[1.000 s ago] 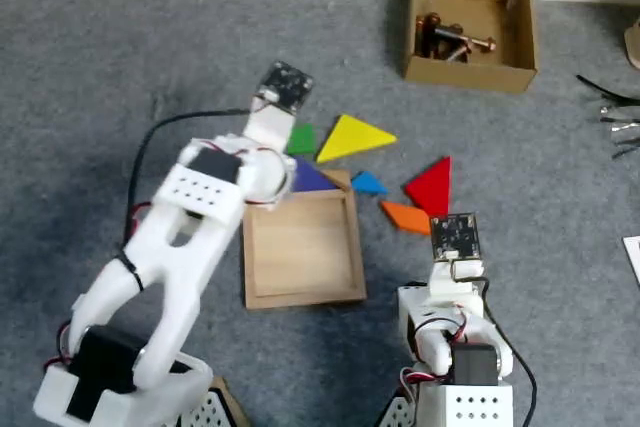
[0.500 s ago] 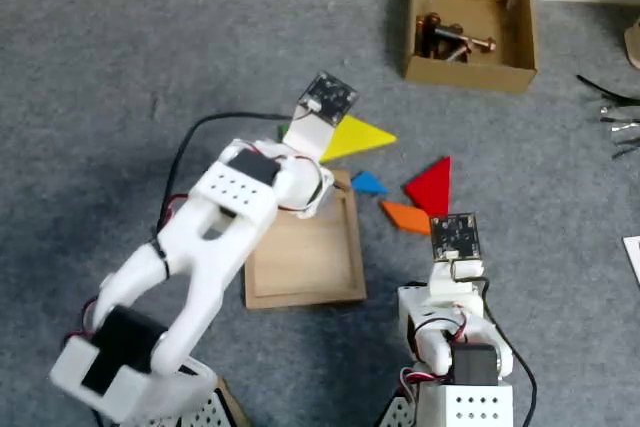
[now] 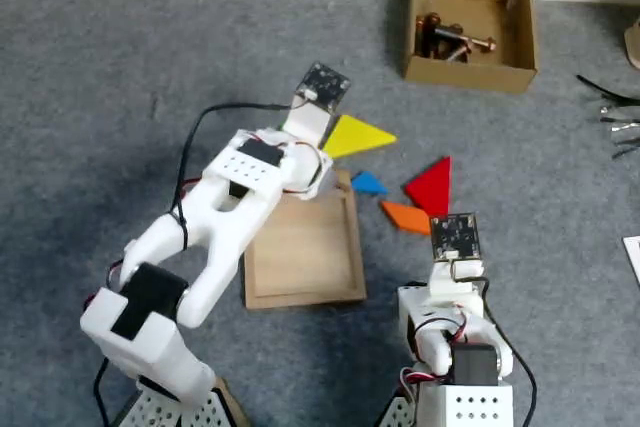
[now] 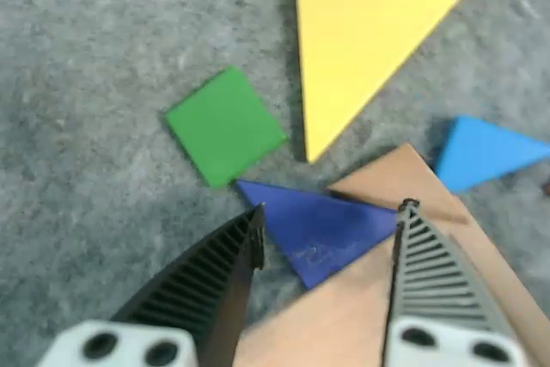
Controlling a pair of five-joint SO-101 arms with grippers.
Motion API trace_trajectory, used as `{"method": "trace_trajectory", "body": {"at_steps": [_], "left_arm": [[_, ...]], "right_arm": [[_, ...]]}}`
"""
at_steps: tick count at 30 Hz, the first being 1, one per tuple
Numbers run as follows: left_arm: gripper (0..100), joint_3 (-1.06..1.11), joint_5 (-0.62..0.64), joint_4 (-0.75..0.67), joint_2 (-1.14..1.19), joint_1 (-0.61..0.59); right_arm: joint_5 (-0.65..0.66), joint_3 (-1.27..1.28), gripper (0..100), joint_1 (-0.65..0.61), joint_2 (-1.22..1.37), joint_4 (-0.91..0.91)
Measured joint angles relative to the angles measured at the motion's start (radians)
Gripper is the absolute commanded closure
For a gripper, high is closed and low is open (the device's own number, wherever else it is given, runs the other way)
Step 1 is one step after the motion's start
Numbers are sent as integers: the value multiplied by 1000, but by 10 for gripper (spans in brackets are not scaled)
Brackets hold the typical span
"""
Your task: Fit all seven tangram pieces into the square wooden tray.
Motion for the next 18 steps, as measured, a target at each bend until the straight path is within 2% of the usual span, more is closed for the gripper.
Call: {"method": "trace_trajectory", "body": {"at_steps": [11, 18], "left_arm": [[765, -23, 8, -78, 123, -28], [765, -32, 8, -81, 143, -28]], "right_arm": [[0, 0, 993, 0, 0, 0], [0, 0, 993, 0, 0, 0]]}}
